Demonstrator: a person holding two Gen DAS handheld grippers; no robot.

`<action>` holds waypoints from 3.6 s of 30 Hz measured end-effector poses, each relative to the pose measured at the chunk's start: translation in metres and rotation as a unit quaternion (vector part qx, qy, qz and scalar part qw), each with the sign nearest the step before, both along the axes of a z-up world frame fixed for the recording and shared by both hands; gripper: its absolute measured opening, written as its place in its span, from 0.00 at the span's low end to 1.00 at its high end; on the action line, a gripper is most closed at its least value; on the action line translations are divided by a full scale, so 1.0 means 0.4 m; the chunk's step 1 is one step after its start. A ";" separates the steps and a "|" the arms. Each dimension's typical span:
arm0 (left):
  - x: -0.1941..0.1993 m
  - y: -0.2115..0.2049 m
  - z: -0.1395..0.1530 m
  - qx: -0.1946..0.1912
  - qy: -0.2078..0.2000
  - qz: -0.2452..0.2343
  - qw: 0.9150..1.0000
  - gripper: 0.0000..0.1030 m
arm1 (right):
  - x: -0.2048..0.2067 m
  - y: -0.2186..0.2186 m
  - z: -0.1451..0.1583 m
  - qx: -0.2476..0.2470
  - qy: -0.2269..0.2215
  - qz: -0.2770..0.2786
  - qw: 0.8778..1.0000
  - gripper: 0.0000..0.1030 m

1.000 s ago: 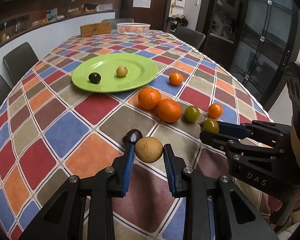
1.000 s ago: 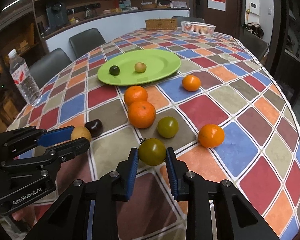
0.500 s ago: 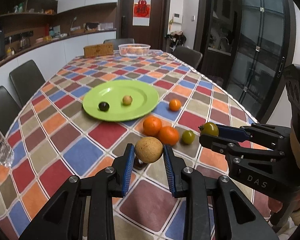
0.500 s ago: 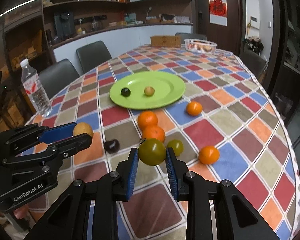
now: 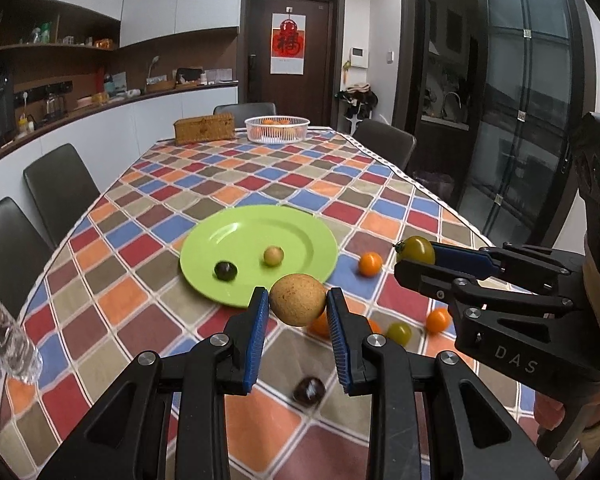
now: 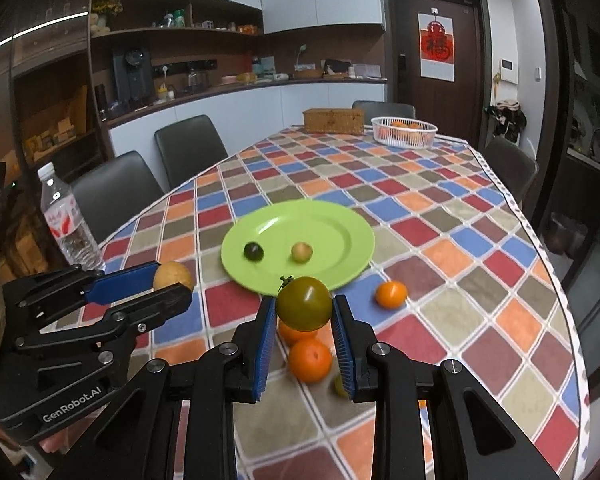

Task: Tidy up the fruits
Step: 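Lift and carry the tan fruit and green tomato over the green plate, then open both tools to release the tan fruit and tomato onto the plate, then move both open tools back toward the remaining plum and tangerines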

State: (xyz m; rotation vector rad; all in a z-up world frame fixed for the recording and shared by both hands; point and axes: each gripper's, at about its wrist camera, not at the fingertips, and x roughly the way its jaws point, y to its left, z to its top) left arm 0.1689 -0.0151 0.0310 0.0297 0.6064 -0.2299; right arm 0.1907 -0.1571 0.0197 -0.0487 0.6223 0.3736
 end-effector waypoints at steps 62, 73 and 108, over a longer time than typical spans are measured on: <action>0.414 0.095 -0.059 0.016 0.107 0.022 0.994 0.42 | 0.437 0.068 -0.068 -0.042 0.112 -0.011 0.993 0.40; 0.246 0.057 0.030 0.034 0.044 0.030 0.998 0.60 | 0.271 0.033 0.017 -0.018 0.072 -0.003 0.997 0.50; -0.105 -0.015 -0.037 0.017 0.044 0.054 0.997 0.83 | -0.095 -0.115 -0.012 -0.035 0.026 -0.086 0.995 0.61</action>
